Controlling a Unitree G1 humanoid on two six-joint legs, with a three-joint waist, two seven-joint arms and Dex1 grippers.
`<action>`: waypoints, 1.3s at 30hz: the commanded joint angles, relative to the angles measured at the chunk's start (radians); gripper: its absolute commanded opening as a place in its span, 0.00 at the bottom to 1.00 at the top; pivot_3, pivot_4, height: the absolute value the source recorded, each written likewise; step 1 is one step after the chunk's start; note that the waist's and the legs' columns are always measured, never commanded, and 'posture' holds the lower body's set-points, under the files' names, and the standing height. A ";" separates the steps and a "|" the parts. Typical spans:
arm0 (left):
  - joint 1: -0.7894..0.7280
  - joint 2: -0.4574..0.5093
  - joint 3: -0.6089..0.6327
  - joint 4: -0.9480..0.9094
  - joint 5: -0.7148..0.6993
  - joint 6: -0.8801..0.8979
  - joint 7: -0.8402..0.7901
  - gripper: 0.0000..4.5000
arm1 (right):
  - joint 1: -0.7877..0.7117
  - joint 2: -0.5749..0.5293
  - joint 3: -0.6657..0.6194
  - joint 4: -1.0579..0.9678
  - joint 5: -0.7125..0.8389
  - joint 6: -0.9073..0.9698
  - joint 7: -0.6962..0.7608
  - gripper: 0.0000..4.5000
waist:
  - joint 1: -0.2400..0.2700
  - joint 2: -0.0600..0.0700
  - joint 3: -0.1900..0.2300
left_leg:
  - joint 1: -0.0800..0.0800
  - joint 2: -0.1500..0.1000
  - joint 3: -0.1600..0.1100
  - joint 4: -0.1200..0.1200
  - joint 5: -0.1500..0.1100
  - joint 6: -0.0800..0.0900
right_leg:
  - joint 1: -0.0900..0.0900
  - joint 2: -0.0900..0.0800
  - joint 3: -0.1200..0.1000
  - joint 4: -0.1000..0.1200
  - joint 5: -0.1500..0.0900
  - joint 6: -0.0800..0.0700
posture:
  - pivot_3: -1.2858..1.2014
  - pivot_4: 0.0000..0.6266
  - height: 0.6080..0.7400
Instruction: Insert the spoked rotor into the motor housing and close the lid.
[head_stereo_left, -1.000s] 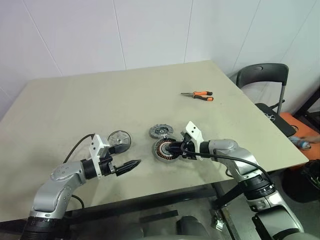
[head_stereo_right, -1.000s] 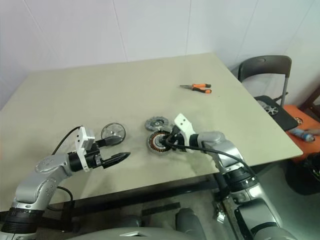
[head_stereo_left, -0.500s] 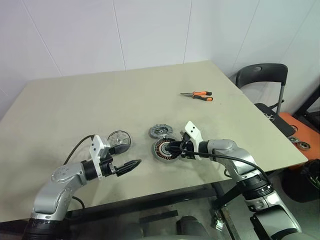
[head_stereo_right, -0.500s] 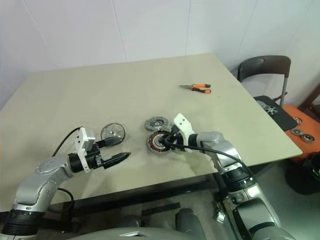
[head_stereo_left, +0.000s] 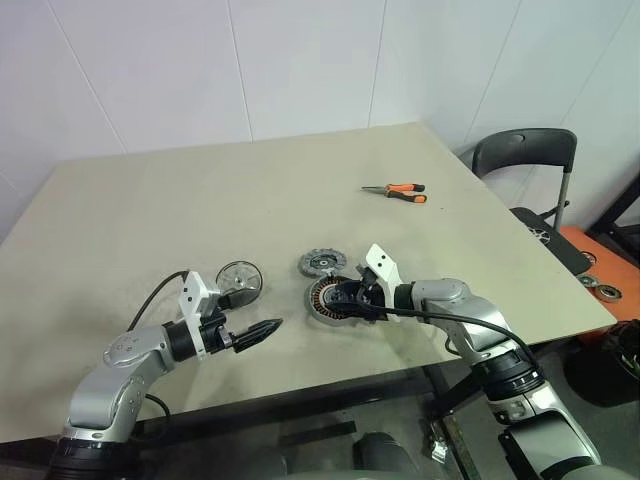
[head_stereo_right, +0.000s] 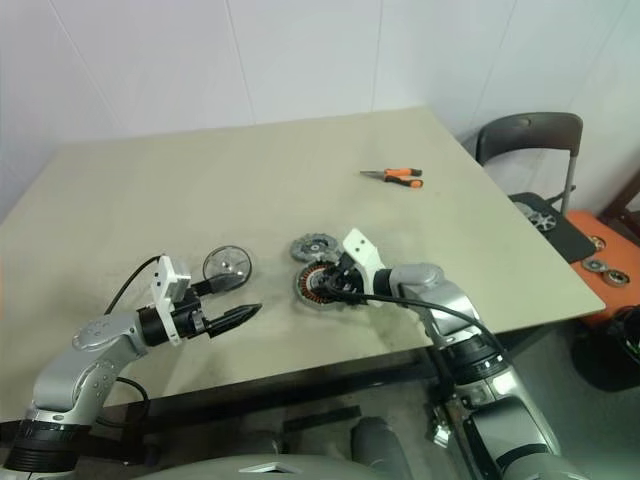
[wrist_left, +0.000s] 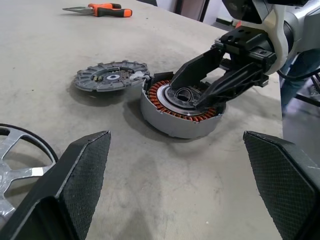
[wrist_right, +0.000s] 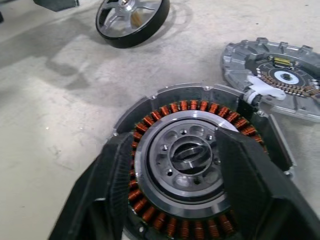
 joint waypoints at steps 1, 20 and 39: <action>-0.007 0.000 0.013 -0.040 -0.013 -0.009 0.001 1.00 | -0.019 -0.002 -0.013 0.027 -0.019 -0.011 -0.016 0.59 | 0.001 0.000 0.000 | 0.000 0.000 0.000 0.000 0.000 0.000 | 0.000 0.000 0.000 0.000 0.000 0.000 | 0.52 0.00 1.00; -0.024 -0.001 0.008 -0.013 -0.004 -0.018 -0.007 1.00 | -0.022 0.003 -0.091 -0.052 0.095 0.047 0.019 0.08 | 0.000 0.000 0.000 | 0.000 0.000 0.000 0.000 0.000 0.000 | 0.000 0.000 0.000 0.000 0.000 0.000 | 0.52 0.00 1.00; -0.005 0.003 0.015 -0.027 -0.004 -0.018 0.001 1.00 | -0.003 -0.012 0.016 -0.008 -0.037 -0.076 0.019 0.08 | 0.000 0.000 0.000 | 0.000 0.000 0.000 0.000 0.000 0.000 | 0.000 0.000 0.000 0.001 0.000 0.000 | 0.52 0.00 1.00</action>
